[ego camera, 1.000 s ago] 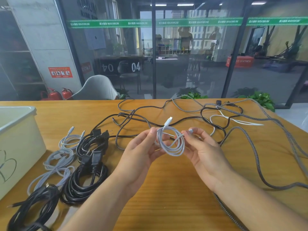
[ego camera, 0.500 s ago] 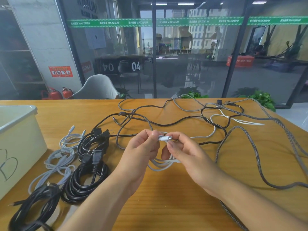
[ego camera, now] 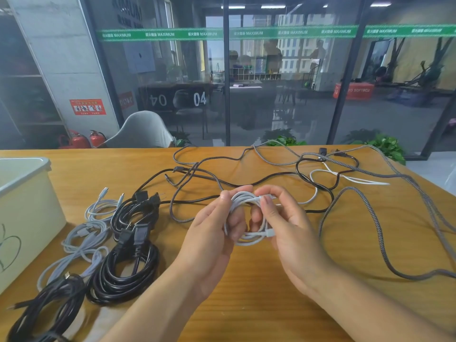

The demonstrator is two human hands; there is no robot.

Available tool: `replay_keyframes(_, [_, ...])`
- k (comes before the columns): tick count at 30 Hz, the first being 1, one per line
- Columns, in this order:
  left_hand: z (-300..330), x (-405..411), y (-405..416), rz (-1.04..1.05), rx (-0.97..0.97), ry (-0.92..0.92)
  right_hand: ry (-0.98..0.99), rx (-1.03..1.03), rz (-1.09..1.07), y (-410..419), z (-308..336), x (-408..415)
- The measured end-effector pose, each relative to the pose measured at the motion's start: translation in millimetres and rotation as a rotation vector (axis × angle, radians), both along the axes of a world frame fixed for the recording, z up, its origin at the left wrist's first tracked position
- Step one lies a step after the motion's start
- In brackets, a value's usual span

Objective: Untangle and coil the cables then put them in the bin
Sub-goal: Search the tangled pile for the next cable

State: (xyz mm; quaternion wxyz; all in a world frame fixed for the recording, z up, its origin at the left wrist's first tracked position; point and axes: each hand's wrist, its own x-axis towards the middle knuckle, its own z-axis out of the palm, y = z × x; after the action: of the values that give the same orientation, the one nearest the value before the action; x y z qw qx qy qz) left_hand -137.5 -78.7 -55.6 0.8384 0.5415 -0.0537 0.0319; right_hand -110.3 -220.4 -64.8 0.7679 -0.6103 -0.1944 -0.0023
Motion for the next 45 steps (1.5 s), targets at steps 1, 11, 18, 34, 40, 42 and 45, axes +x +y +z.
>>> replay_keyframes(1, [-1,0,-1,0.028,0.005,0.005,0.009,0.001,0.025,1,0,-1])
replay_keyframes(11, [9,-1,6,0.071,-0.006,-0.004,-0.029,-0.067,0.001,-1,7,-5])
replay_keyframes(18, [12,-6,3,0.144,-0.057,0.019,0.162,-0.012,0.160,-2,7,-6])
replay_keyframes(34, [10,-1,7,0.194,0.103,-0.030,-0.135,-0.196,0.033,-1,2,-6])
replay_keyframes(40, [3,0,7,0.101,0.318,-0.124,0.027,-0.119,-0.038,-13,10,8])
replay_keyframes(42, [2,0,7,0.089,0.330,-0.111,0.086,-0.133,-0.008,-17,11,12])
replay_keyframes(45, [2,1,7,0.116,0.274,-0.110,0.164,-0.135,0.045,-18,11,14])
